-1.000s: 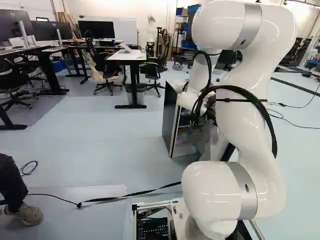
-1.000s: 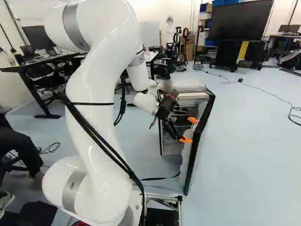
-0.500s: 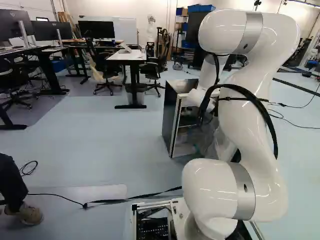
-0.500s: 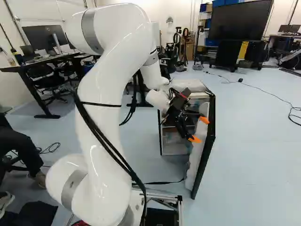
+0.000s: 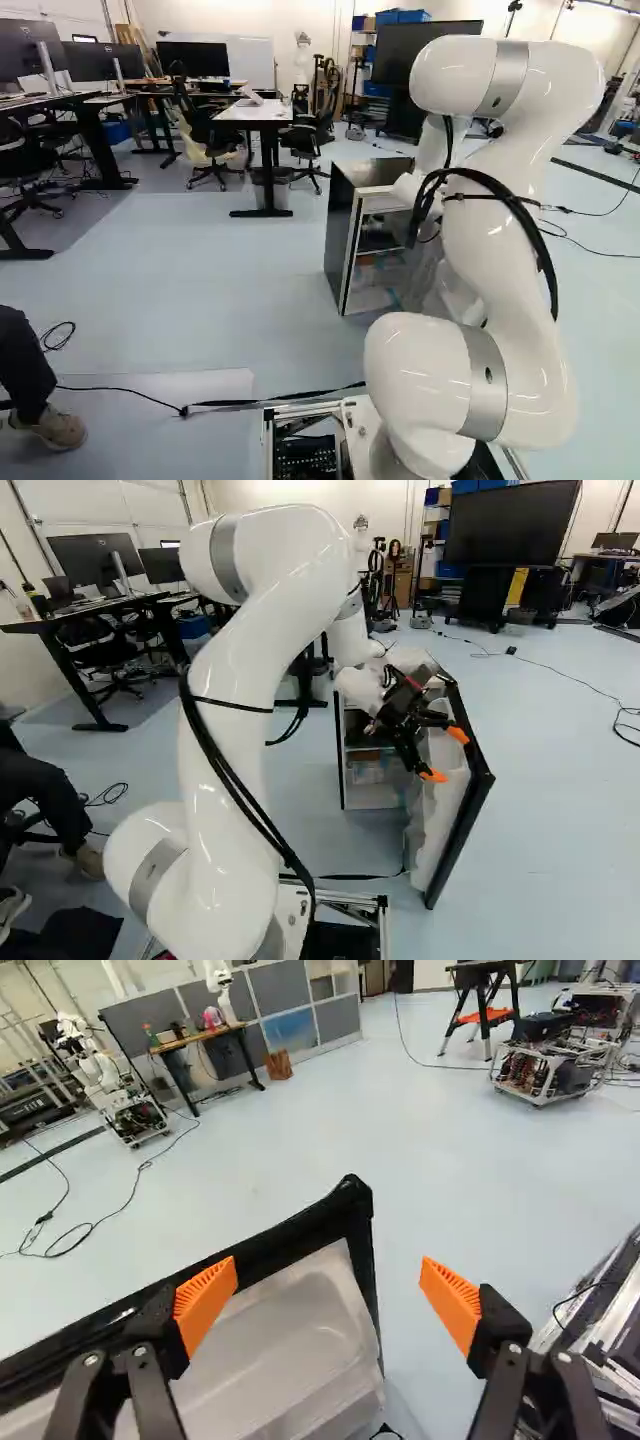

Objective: Open the fridge door

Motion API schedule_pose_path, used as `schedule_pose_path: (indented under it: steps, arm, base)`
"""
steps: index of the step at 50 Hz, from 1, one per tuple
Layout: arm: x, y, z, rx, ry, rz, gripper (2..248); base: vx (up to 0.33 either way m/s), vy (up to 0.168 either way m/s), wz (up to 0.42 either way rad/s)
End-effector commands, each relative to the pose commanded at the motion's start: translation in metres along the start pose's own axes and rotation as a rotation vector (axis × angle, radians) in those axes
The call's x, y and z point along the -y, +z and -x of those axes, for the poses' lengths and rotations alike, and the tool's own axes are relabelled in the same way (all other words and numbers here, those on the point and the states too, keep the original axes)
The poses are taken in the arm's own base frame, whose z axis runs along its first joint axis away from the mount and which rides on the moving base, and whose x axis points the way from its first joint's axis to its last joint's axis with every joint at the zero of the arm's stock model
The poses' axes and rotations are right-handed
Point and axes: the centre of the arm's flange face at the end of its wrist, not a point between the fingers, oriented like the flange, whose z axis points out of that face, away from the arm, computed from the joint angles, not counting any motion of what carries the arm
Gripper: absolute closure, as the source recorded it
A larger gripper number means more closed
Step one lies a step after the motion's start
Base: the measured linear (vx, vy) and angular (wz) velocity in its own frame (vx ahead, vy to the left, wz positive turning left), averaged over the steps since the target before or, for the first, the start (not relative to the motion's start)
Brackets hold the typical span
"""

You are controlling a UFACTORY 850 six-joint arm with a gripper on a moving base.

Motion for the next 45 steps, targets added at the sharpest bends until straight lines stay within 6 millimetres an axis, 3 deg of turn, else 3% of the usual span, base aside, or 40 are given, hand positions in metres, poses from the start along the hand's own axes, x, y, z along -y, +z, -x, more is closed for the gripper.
schedule_pose_path:
  steps: [27, 45]
  arm:
    - [0.048, 0.046, -0.013, -0.009, 0.102, 0.064, 3]
    - [0.050, 0.052, -0.015, -0.011, 0.110, 0.073, 3]
  base:
    - [0.000, 0.000, 0.000]
    - [0.000, 0.000, 0.000]
